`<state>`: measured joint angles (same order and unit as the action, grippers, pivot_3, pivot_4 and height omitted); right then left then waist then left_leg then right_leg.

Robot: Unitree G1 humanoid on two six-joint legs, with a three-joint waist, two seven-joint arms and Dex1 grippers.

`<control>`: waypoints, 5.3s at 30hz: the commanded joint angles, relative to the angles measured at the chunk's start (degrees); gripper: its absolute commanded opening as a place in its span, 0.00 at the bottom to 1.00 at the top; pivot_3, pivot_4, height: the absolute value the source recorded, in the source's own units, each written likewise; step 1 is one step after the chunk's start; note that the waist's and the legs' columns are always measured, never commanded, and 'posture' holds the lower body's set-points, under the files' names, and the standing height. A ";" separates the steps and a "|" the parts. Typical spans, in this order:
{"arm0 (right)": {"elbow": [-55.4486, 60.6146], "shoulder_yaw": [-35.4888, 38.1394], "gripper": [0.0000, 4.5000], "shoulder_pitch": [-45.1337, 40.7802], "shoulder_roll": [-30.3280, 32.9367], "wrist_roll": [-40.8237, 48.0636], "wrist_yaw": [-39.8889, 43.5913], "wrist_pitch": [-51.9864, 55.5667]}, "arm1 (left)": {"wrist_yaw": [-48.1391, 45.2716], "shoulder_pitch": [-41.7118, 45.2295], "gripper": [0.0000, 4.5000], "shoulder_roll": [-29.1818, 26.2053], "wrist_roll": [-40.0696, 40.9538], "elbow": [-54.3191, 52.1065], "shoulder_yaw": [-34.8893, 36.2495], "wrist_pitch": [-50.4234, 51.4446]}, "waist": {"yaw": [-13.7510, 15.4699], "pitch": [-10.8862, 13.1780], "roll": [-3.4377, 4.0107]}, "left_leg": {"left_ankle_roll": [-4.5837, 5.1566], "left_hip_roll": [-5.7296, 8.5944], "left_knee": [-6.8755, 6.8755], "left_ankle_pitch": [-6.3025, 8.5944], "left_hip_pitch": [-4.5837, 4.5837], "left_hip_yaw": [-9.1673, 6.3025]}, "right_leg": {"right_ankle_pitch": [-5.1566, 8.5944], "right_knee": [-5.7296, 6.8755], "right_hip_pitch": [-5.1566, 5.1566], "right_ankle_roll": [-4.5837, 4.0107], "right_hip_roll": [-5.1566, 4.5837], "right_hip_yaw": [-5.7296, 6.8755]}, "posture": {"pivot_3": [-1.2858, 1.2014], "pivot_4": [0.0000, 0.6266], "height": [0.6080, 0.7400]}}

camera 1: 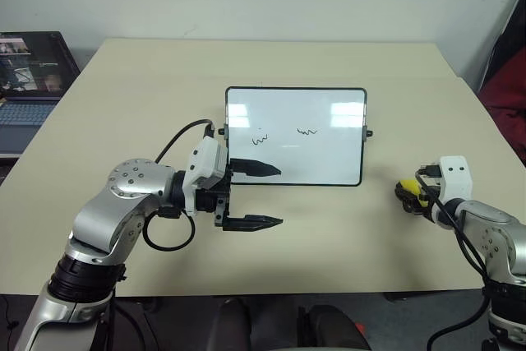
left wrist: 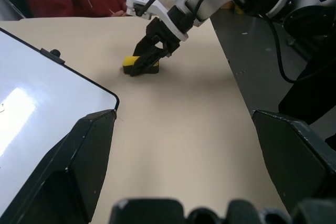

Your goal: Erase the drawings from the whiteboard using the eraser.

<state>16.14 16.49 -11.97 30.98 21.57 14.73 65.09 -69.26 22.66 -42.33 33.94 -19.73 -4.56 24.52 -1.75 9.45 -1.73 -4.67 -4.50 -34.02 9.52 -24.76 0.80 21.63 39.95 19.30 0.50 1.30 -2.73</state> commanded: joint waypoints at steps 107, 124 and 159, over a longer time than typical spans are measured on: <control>-40.25 -39.74 0.25 -41.26 -23.91 -28.99 5.44 -51.99 | 24.70 -17.11 1.00 -1.83 -8.46 2.58 22.54 -1.23 | 0.02 0.22 -0.17 | -0.02 -0.09 0.04 0.00 -0.01 -0.04 | -0.08 0.02 0.09 -0.13 -0.34 0.13 | 0.52 0.24 1.00; -57.09 -43.56 0.25 -35.75 -29.22 -34.39 10.56 -56.02 | 23.87 -15.66 1.00 -2.29 -8.35 2.44 22.10 -0.79 | -0.64 0.05 -0.32 | 0.14 -0.13 0.05 -0.12 1.21 -0.11 | -0.03 0.30 -0.57 -0.05 -0.35 0.11 | 0.52 0.24 1.00; -58.21 -40.54 0.25 -37.12 -29.98 -35.91 12.25 -60.69 | 17.18 -16.44 1.00 -1.95 -3.42 2.01 22.76 -0.85 | -1.21 0.32 -0.51 | 0.11 -0.19 0.20 -0.14 1.05 -0.16 | -0.05 0.15 -0.36 -0.07 -0.40 0.14 | 0.52 0.24 1.00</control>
<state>-38.46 -23.84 -51.23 -0.06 -13.01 26.31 1.76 -51.91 5.27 -43.61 29.26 -15.65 17.76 23.73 -2.96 9.77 -2.24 -4.51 -4.69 -33.82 9.35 -23.71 0.61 21.56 40.11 18.93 0.45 0.89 -2.58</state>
